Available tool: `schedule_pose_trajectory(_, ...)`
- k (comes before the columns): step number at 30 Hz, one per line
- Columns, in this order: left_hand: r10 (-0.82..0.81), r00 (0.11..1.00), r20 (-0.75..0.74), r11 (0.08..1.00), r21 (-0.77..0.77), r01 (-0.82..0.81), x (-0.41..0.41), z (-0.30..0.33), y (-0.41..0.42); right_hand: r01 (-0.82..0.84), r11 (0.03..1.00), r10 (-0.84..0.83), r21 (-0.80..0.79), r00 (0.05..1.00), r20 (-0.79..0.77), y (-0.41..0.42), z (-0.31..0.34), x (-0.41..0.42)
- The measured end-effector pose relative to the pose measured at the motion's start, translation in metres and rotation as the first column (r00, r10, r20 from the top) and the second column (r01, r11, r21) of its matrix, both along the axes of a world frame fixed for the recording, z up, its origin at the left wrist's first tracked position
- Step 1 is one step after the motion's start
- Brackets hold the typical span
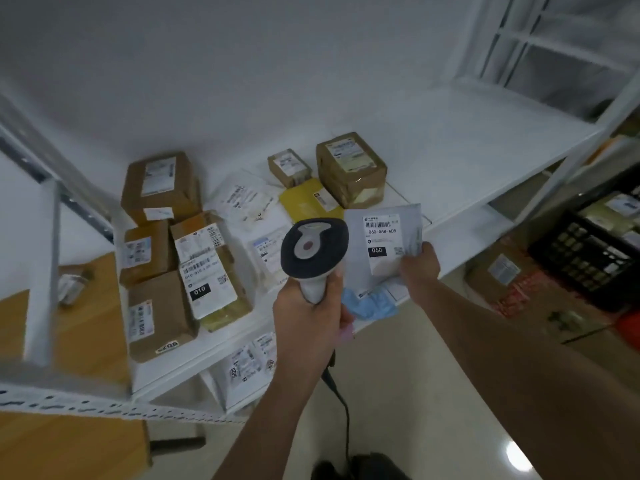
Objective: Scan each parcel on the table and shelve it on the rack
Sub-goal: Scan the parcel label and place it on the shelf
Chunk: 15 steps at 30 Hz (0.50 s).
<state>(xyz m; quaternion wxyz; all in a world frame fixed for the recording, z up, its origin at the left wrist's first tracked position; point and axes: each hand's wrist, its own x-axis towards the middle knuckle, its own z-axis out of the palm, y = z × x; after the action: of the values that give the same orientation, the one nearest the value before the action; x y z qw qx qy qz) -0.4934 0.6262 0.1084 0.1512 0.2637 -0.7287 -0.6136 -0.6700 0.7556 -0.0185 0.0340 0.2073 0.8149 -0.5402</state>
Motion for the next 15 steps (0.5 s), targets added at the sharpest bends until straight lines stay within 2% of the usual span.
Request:
schedule_pose_trajectory(5, -0.026, 0.999, 0.035, 0.999, 0.036, 0.025, -0.019, -0.003, 0.012, 0.026, 0.999, -0.026, 0.043, 1.0, 0.0, 0.03, 0.003, -0.028)
schedule_pose_trajectory(9, 0.0, 0.999, 0.052, 0.999, 0.033, -0.002, -0.044, -0.006, 0.023, -0.121, 0.987, 0.115, 0.105, 0.991, 0.065, 0.046, -0.005, -0.06)
schedule_pose_trajectory(12, 0.077, 0.995, 0.056, 0.997, 0.022, -0.079, -0.069, -0.012, 0.036, -0.197, 0.974, 0.187, 0.114, 0.978, 0.097, 0.045, -0.01, -0.092)
schedule_pose_trajectory(14, 0.14, 0.987, 0.077, 0.989, 0.026, -0.143, -0.085, -0.018, 0.046, -0.244, 0.96, 0.235, 0.135, 0.969, 0.081, 0.04, -0.014, -0.111)
schedule_pose_trajectory(15, 0.17, 0.981, 0.09, 0.985, 0.027, -0.173, -0.093, -0.023, 0.05, -0.277, 0.94, 0.273, 0.198, 0.961, 0.047, 0.039, -0.017, -0.119)
